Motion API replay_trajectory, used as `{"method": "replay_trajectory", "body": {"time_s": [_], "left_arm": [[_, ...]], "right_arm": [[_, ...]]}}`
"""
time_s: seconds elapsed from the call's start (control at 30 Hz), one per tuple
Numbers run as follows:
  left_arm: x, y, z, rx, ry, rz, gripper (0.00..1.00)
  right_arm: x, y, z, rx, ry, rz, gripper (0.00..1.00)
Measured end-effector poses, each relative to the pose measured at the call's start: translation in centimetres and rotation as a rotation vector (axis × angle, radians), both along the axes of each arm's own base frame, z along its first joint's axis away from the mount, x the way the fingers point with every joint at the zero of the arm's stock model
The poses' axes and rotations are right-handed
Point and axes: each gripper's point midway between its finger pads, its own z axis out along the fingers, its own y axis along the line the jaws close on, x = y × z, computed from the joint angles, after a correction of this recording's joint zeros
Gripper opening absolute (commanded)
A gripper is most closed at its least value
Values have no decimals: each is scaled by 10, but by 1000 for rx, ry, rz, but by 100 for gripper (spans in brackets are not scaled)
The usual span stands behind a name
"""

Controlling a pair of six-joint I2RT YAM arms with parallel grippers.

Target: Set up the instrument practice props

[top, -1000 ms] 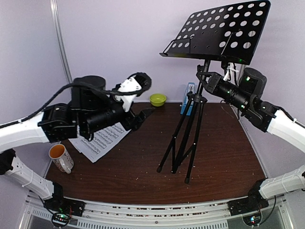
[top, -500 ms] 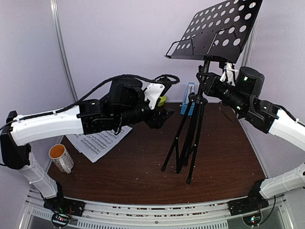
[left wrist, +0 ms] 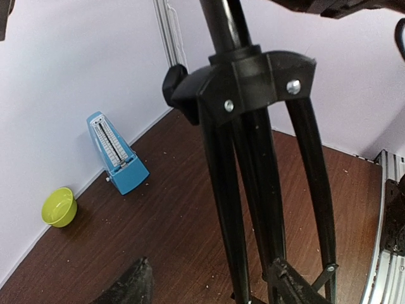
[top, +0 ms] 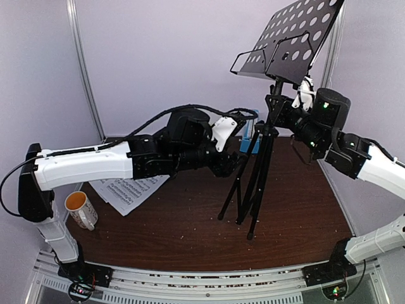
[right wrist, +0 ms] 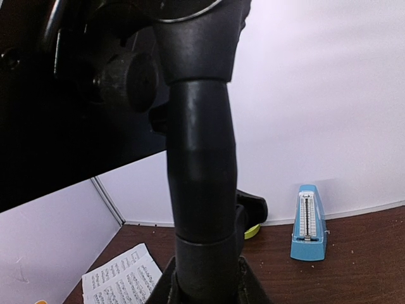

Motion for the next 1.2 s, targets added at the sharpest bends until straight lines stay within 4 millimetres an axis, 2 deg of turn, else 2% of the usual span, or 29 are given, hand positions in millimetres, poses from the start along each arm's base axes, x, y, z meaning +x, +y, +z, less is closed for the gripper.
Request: {"method": "replay_trajectory", "body": {"time_s": [0.1,0.27,0.4,0.63,0.7,0.87,1.0,1.07,1.2], "left_arm": [[5,-8,-2,5,-4,6,62],[17,-15,-5,14,-20,49,53],[26,-10,-9,32,-32,95,48],[33,-12,0,52,-72,112,43],[33,-12,1,60,-86,105,37],[30,-15,1,95,-130,64,13],[32,-16,4,75,-143,62,1],[37,-12,8,73,-180,59,0],[34,-9,5,60,-204,39,0]], "right_arm": [[-5,1,11,6,-23,-16,0],[-13,6,27,32,-59,-33,0],[-18,9,34,36,-69,-40,0],[-18,11,38,46,-67,-61,0],[-19,12,38,48,-63,-63,0],[-17,13,39,37,-53,-66,0],[-19,11,43,34,-49,-72,0],[-19,11,47,33,-51,-70,0],[-23,15,48,2,-48,-54,0]]}}
